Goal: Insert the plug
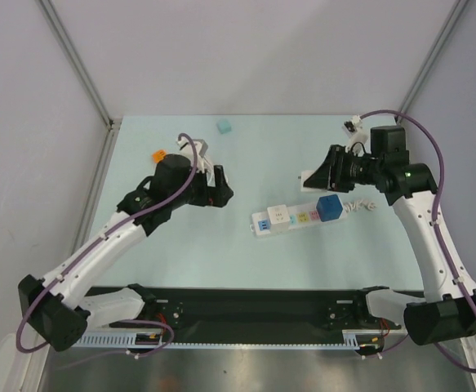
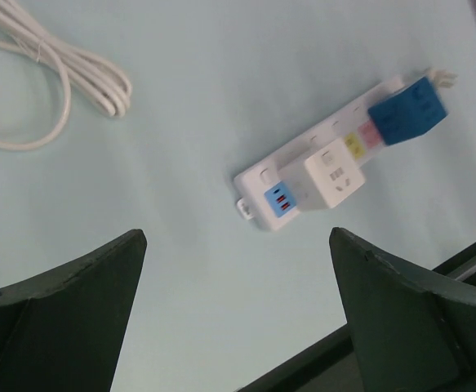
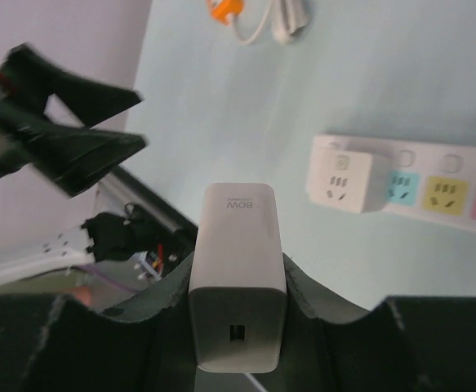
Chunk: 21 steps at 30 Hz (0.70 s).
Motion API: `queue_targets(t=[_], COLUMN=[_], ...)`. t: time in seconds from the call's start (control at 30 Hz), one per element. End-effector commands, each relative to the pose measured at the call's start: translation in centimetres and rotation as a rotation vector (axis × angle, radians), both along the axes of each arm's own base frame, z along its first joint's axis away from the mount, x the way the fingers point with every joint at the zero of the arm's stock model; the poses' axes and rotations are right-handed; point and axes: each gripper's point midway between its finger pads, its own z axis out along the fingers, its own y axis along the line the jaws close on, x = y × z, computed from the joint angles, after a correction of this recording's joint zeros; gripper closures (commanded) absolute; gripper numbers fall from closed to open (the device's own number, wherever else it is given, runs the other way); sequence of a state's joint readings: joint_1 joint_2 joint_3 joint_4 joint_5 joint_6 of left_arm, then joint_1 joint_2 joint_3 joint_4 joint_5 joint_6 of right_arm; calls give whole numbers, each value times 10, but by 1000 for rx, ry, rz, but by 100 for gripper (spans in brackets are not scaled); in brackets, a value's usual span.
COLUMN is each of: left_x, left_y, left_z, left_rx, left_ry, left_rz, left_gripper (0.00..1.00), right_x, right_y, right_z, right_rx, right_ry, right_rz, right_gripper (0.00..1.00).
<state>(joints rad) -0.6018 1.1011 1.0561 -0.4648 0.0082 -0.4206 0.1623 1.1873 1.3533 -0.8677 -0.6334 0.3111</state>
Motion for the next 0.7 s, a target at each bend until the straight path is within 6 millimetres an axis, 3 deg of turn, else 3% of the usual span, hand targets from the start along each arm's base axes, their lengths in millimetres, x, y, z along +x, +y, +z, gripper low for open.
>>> queue_targets(t=[0.0, 0.17, 0.27, 0.3, 0.33, 0.4, 0.57, 0.67], left_x=[-3, -5, -4, 2, 3, 8, 2, 3], left_y=[6, 9, 17, 26, 30, 42, 43, 47], left_z=[-21, -11, 0, 1, 0, -8, -39, -35], left_rx=[129, 146, 197, 238, 266, 332, 357, 365], left_ry=[22, -11, -44, -59, -61, -61, -13, -22], left_rz=[-76, -97, -102, -59, -54, -11, -34, -13], left_gripper=[0, 0, 0, 0, 0, 0, 0, 0], right_x=[-31, -35, -20, -12, -10, -2, 9, 21], right_y=[22, 18, -7, -23, -28, -35, -34, -43], right_z=[28, 19, -10, -34, -43, -64, -100, -125], right_rx=[166, 126, -87, -224, -268, -369, -548, -644], right_ry=[35, 30, 45, 84, 109, 159, 242, 285], right_rz=[167, 174, 38, -18, -32, -57, -42, -57], right_gripper=[100, 100, 100, 100, 100, 100, 100, 100])
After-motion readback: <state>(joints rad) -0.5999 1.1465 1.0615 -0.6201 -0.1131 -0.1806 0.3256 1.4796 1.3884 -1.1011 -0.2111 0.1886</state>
